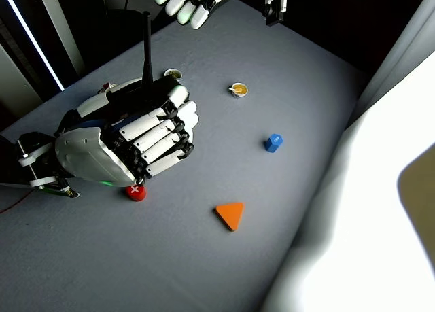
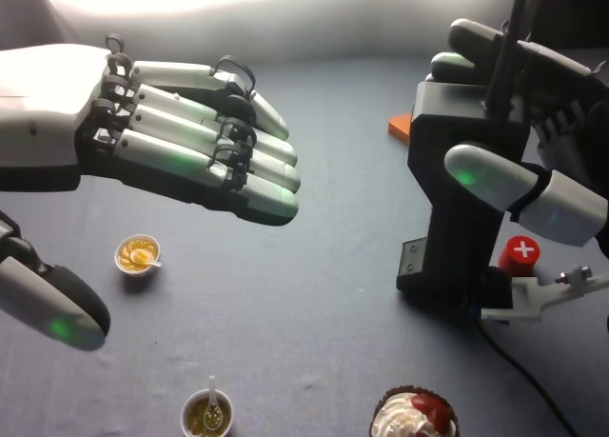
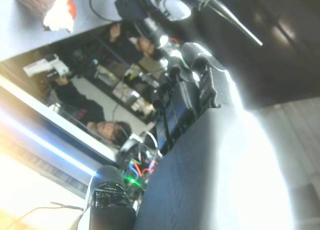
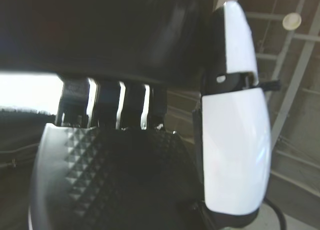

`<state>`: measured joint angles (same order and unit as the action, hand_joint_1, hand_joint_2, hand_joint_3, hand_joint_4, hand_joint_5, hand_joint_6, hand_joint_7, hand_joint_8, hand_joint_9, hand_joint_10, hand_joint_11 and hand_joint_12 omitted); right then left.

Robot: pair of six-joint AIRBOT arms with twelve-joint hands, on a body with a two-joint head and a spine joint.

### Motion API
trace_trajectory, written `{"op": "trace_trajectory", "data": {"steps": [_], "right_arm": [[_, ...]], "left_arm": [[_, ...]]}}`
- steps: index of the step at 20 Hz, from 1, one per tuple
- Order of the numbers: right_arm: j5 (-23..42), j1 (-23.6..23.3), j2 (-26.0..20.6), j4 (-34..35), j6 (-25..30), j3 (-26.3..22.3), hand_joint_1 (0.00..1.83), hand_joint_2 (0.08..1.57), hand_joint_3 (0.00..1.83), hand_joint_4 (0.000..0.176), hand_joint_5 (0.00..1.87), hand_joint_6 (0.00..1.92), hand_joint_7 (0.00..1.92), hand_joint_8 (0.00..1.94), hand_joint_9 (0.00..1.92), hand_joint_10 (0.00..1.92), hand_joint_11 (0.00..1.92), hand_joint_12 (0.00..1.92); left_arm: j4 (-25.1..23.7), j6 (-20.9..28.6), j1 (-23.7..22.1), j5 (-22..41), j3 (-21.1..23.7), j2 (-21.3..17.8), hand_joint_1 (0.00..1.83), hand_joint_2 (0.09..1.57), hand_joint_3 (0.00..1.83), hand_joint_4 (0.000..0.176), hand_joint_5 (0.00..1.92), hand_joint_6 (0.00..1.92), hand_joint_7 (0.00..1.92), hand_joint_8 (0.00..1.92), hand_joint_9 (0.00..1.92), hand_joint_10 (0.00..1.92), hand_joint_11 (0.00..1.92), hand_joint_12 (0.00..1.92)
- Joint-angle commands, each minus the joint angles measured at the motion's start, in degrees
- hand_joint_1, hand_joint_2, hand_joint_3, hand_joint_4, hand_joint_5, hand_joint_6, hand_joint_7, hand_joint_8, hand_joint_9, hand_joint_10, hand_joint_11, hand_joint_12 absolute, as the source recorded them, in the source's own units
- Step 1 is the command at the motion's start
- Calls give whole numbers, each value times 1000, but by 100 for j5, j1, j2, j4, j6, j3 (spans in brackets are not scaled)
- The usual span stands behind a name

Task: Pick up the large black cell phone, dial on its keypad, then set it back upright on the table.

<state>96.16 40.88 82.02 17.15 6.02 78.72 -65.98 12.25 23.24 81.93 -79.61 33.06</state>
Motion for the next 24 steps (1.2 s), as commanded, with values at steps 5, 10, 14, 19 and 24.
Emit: {"op": "trace_trajectory", "data": {"steps": [5,10,14,19,24], "right_arm": [[490,16,-17,-109,55,19,887,1107,15,0,810,22,861,11,922,37,592,1043],[490,15,-4,-109,43,24,725,1149,0,0,716,0,776,0,837,0,465,1062],[490,9,-5,-109,41,30,695,1112,0,0,604,1,682,3,729,2,371,1018],[490,9,-35,-110,41,8,550,1092,0,0,457,0,531,0,541,0,200,995],[490,9,-59,-118,34,-13,422,1096,0,0,383,1,446,0,434,0,73,998]], "left_arm": [[528,24,-129,410,9,-31,65,1134,0,0,290,2,319,4,290,2,5,659],[528,24,-132,408,9,-31,103,1130,0,0,306,2,333,3,311,4,37,670],[528,23,-134,408,9,-31,123,1130,0,0,326,6,343,4,312,2,28,663],[528,25,-137,412,10,-34,102,1141,1,0,353,5,360,4,336,5,49,695],[528,25,-139,411,10,-34,119,1136,0,0,334,2,355,1,334,0,32,702]]}}
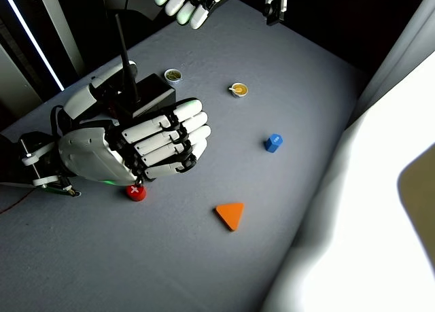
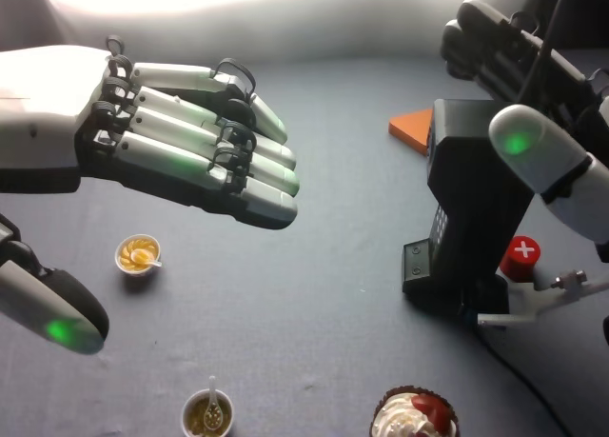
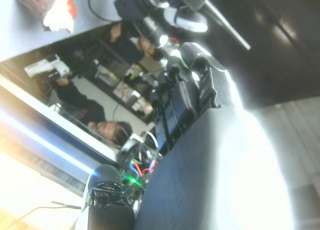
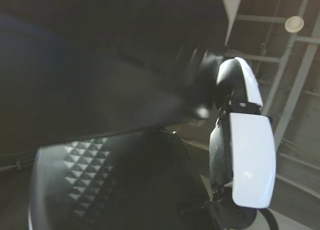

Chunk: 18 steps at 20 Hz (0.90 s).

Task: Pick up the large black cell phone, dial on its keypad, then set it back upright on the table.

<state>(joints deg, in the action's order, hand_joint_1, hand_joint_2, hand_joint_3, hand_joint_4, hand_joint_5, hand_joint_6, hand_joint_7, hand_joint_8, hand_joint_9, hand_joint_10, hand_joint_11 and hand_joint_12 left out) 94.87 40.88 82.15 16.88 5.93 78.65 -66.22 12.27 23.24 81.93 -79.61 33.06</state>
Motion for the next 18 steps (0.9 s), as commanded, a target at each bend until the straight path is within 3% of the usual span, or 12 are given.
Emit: {"op": "trace_trajectory", "data": {"steps": [1,9,12,13,16,18], "right_arm": [[619,9,-81,-97,39,-8,402,1092,0,0,351,0,400,0,378,0,14,1005],[619,-19,-218,-114,37,-125,347,1014,0,0,279,0,308,1,284,1,0,867],[619,-46,-273,-115,37,-146,225,1025,1,0,216,0,233,0,209,0,0,725],[619,-63,-295,-117,37,-158,107,1018,0,0,137,0,152,0,125,0,0,527],[619,-102,-341,-120,37,-187,111,953,0,0,85,0,103,0,93,0,0,471],[618,-125,-397,-124,37,-209,130,924,0,0,3,0,34,0,33,0,0,297]], "left_arm": [[552,22,-139,411,10,-35,144,1132,0,0,347,6,356,1,332,0,32,705],[489,22,-143,427,10,-36,75,1143,2,0,302,7,330,5,307,5,14,680],[478,22,-153,412,14,-43,91,1139,0,0,309,5,339,5,311,4,11,688],[475,22,-156,402,14,-43,105,1134,0,0,333,10,357,9,333,10,29,701],[416,21,-160,395,12,-62,131,1130,0,0,344,9,354,4,335,7,36,710],[416,22,-163,393,16,-62,74,1140,3,0,321,0,353,1,313,0,3,682]]}}
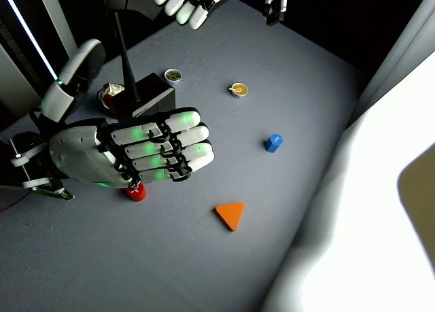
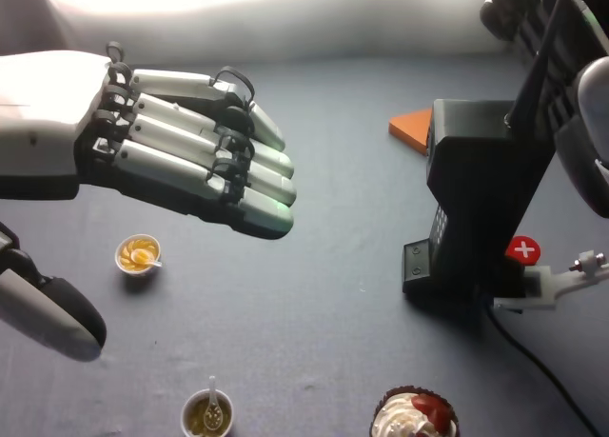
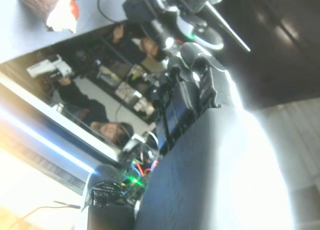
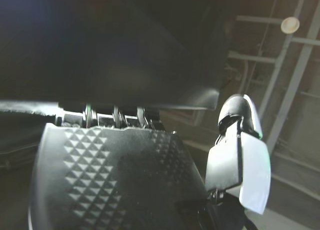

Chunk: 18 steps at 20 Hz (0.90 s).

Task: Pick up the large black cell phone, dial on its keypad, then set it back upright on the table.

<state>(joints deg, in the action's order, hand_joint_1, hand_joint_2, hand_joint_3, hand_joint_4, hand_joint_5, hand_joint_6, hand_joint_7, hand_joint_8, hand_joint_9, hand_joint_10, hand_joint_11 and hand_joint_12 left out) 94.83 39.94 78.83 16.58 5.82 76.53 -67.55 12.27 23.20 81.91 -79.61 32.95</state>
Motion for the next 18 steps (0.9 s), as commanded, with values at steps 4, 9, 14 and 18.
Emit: {"op": "trace_trajectory", "data": {"steps": [4,9,14,18], "right_arm": [[623,-113,-280,-154,49,-140,68,925,0,0,1,0,9,0,5,0,0,191],[623,-213,-614,-203,71,-354,130,919,0,0,0,0,0,0,0,0,0,225],[623,-364,-984,-235,81,-603,134,919,1,0,0,0,0,0,0,0,0,163],[622,-452,-1187,-266,80,-850,130,912,0,0,0,0,12,1,20,3,0,302]], "left_arm": [[511,22,-162,379,32,-51,78,1144,0,0,321,5,317,4,278,4,13,635],[514,22,-178,385,12,-67,27,1155,3,0,299,0,314,1,258,0,2,617],[509,39,-176,400,21,-65,47,1152,0,0,318,7,338,10,290,12,36,632],[508,72,-176,411,37,-73,1,1150,0,0,284,3,319,4,251,2,0,577]]}}
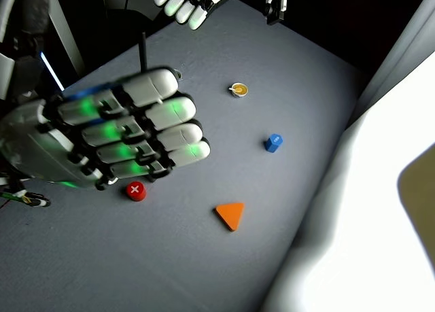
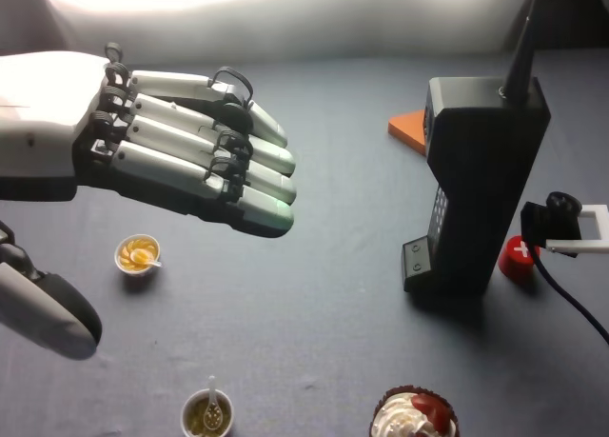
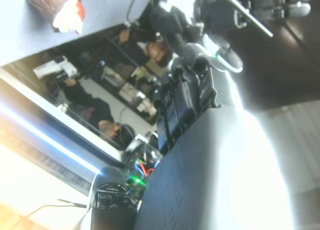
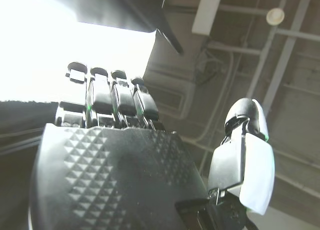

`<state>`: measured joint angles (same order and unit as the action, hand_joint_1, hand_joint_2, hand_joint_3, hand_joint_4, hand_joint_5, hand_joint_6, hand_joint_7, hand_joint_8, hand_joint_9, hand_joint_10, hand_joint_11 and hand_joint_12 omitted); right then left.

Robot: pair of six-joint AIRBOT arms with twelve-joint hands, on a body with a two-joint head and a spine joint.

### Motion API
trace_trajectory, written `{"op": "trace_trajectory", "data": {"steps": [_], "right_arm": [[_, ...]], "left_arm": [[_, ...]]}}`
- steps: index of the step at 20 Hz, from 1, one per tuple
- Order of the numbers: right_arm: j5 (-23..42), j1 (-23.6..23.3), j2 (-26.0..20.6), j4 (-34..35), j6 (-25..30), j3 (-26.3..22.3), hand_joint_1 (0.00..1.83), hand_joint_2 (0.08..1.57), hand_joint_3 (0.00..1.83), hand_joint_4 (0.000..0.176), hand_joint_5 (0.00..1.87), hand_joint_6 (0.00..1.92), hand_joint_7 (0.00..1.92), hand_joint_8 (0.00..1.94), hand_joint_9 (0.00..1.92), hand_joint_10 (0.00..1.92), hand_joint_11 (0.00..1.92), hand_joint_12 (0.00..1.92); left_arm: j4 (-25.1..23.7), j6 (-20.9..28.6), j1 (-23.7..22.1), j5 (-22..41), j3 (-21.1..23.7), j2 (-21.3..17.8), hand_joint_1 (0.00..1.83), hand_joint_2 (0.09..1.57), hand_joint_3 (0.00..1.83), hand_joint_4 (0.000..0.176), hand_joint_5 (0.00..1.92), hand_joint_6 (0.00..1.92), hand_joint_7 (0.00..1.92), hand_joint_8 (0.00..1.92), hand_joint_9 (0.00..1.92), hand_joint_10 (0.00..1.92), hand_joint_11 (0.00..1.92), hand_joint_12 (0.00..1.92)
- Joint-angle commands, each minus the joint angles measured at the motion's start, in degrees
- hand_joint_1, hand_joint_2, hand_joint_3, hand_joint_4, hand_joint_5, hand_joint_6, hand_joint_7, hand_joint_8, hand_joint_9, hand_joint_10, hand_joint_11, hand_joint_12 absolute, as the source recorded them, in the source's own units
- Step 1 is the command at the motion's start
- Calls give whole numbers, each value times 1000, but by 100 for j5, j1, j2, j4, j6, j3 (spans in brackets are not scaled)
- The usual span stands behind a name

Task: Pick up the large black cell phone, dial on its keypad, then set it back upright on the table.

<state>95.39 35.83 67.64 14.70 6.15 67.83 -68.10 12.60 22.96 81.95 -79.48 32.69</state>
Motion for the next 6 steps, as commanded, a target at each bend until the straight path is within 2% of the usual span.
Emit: {"op": "trace_trajectory", "data": {"steps": [1,6], "right_arm": [[565,-54,-96,-92,47,-29,131,914,1,0,0,0,6,1,14,1,0,308],[565,-120,-124,-189,0,-175,156,933,1,0,0,0,0,0,0,0,0,169]], "left_arm": [[563,39,-151,405,24,-48,7,1151,0,0,289,4,327,7,254,3,0,574],[568,39,-153,402,27,-49,20,1155,0,0,314,10,333,10,262,8,14,571]]}}
